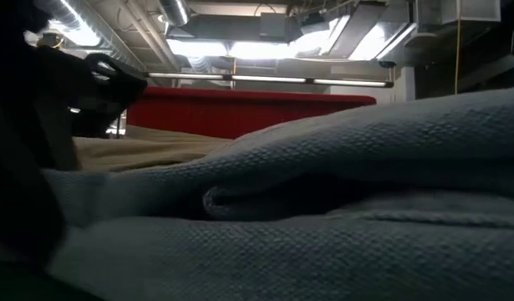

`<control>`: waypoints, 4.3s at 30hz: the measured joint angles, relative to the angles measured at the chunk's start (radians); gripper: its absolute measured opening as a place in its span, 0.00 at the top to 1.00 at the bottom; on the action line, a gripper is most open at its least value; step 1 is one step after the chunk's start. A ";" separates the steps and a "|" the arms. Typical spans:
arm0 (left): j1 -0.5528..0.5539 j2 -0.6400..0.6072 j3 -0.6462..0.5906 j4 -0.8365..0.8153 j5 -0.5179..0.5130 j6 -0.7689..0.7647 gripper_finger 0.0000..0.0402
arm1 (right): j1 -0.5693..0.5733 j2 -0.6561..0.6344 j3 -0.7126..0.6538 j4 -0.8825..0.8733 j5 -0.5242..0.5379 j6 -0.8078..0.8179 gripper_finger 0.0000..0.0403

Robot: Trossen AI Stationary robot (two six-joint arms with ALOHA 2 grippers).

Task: Fold Laundry from Bin
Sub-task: Fold the light blue pants

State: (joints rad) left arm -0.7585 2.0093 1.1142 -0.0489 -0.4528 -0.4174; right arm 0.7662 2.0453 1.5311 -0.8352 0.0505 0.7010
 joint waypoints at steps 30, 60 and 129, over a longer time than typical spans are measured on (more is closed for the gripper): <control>-0.020 -0.221 0.243 -0.123 0.196 -0.048 0.98 | 0.116 -0.001 0.453 -0.380 -0.090 -0.025 0.85; 0.241 -0.222 0.349 -0.174 0.254 0.062 0.98 | 0.254 -0.022 0.539 -0.634 -0.009 0.135 0.85; 0.610 0.053 0.431 0.042 0.529 0.244 0.99 | 0.509 -0.064 0.267 -0.745 0.038 0.666 0.85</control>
State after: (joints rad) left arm -0.1487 2.0620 1.5456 -0.0072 0.0764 -0.1736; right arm 1.2750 1.9812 1.7984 -1.5798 0.0889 1.3672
